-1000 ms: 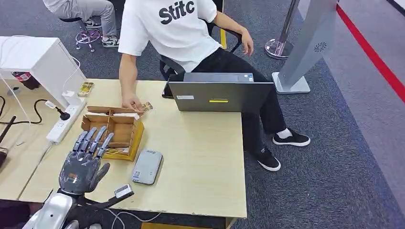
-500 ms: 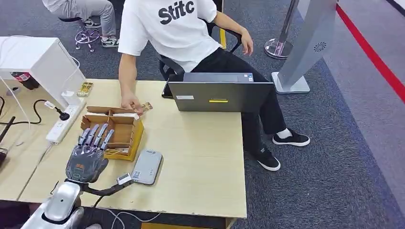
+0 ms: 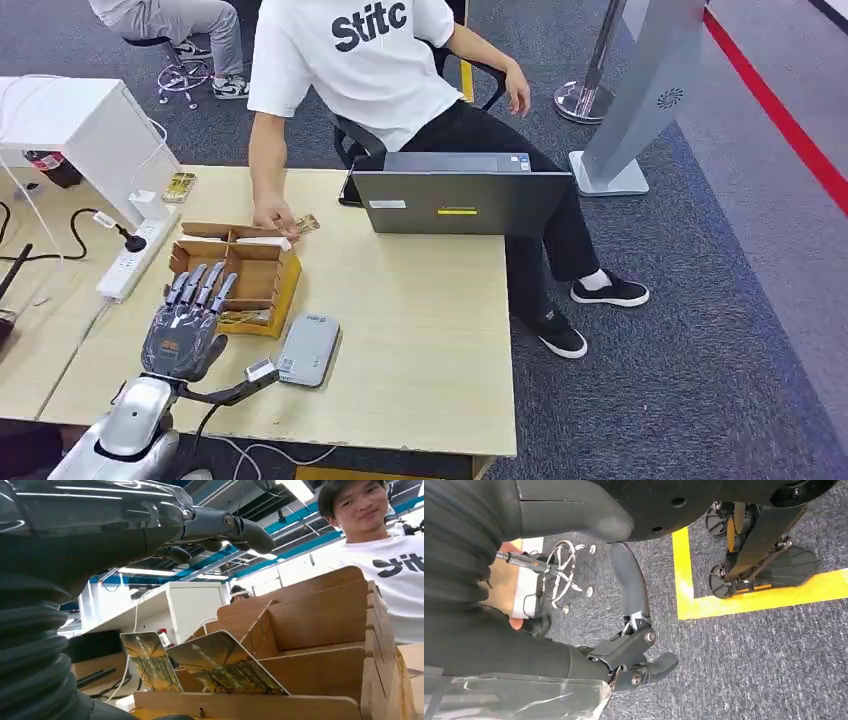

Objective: Pass the card to the sensor for recognition and then transmit it.

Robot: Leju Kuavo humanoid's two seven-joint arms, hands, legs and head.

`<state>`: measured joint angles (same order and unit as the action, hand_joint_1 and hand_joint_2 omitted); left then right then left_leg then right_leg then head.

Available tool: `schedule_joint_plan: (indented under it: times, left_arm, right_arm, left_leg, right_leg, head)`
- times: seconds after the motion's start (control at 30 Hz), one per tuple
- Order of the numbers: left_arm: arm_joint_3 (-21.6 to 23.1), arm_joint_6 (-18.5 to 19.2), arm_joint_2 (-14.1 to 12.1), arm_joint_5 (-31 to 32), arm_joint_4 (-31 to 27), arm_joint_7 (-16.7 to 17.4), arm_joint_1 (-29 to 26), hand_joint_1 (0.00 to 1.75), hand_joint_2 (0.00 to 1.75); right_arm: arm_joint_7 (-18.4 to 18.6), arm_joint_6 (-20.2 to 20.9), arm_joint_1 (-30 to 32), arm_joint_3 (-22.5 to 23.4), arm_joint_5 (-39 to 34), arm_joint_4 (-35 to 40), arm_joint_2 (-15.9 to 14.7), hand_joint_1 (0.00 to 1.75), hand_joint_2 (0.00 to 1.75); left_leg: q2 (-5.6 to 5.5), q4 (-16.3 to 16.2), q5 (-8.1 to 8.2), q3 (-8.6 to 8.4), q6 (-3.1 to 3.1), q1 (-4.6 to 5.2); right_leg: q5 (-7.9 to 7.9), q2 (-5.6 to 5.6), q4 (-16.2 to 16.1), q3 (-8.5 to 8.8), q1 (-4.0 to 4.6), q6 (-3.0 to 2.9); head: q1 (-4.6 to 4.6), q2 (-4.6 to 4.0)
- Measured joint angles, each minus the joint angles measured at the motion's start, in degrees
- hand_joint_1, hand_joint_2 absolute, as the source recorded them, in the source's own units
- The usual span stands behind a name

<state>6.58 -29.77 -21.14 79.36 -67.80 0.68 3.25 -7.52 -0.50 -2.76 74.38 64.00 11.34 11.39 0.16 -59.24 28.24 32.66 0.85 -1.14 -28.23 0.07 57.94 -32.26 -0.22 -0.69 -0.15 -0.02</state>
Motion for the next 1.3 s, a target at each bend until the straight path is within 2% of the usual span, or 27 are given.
schedule_joint_plan:
  times: [0.93, 0.97, 1.03, 1.13, 1.3]
  left_arm:
    - [0.0, -0.07, 0.0, -0.02, 1.05, -0.24, 0.19, 0.0, 1.75]
    - [0.02, -0.07, 0.0, -0.02, 1.05, -0.26, 0.19, 1.75, 1.75]
    - [0.02, -0.09, 0.02, -0.67, 1.05, -0.8, 0.2, 1.75, 1.75]
    - [0.04, -0.13, 0.39, -6.28, 1.03, -5.25, 0.31, 1.75, 1.75]
    - [0.31, 0.11, 1.11, -6.93, 0.98, -5.66, 0.61, 1.75, 1.75]
  right_arm:
    - [0.0, 0.0, 0.0, -0.02, 0.0, 0.0, 0.0, 0.0, 1.75]
    - [0.0, 0.0, 0.0, -0.02, 0.0, 0.0, 0.0, 0.0, 1.75]
    - [0.0, -0.02, 0.0, -0.02, -0.02, 0.0, 0.0, 0.0, 1.75]
    - [-0.2, -0.28, -0.04, -0.02, -0.35, 0.0, 0.0, 0.0, 1.75]
    - [-0.2, -0.37, -0.16, -0.02, -0.37, 0.0, 0.0, 0.0, 1.75]
  left_leg:
    - [0.0, 0.0, 0.0, 0.01, 0.0, 0.0]
    - [0.0, 0.0, 0.0, 0.0, 0.0, 0.0]
    - [0.0, 0.0, 0.0, 0.0, 0.0, 0.0]
    - [0.0, 0.0, 0.0, 0.0, 0.0, 0.0]
    - [0.01, 0.0, 0.0, 0.0, 0.0, 0.0]
  right_leg:
    - [0.0, 0.0, 0.0, -0.01, 0.0, 0.0]
    - [0.0, 0.0, 0.0, 0.0, 0.0, 0.0]
    - [0.0, 0.0, 0.0, -0.01, 0.0, 0.0]
    - [0.0, 0.0, 0.0, -0.01, 0.0, 0.0]
    - [0.0, 0.0, 0.0, 0.0, 0.0, 0.0]
  head:
    - [0.02, 0.0]
    - [0.02, 0.0]
    - [0.02, 0.0]
    - [0.02, 0.0]
    - [0.02, 0.0]
